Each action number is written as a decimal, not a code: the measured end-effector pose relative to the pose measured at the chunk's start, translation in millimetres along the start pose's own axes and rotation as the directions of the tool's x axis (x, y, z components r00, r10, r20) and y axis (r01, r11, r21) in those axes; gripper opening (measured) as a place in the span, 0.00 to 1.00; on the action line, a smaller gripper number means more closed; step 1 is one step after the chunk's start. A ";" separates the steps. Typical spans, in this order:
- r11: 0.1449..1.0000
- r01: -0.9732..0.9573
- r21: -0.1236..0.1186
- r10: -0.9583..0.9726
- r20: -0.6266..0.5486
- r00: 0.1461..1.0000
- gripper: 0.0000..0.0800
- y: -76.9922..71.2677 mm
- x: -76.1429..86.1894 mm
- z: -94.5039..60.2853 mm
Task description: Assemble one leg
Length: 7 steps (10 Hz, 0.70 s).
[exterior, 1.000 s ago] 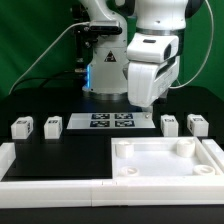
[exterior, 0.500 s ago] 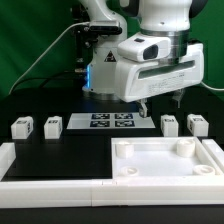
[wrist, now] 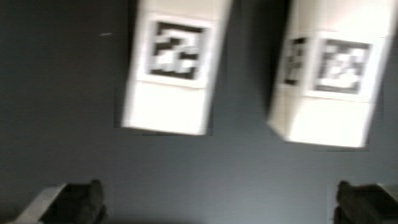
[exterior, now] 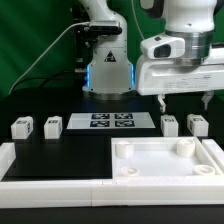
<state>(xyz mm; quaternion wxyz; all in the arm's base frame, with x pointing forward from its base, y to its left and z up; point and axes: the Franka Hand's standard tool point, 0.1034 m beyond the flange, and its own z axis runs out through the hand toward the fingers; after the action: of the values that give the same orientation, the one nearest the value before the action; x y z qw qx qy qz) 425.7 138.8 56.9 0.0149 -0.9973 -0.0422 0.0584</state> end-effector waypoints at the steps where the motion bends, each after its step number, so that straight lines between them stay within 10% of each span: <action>1: 1.000 -0.029 0.001 0.029 -0.001 1.000 0.81 -11.9 1.4 1.6; 7: 0.997 -0.071 0.000 0.071 0.024 0.997 0.81 -34.2 3.8 4.8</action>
Offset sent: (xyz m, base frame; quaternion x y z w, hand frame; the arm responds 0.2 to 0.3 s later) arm 0.0085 0.0159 0.0023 -0.0092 0.0116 0.0224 0.9996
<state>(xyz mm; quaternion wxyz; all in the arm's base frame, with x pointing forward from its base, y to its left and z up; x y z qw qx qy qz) 426.0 173.3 52.8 0.0128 -0.9974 -0.0070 0.0709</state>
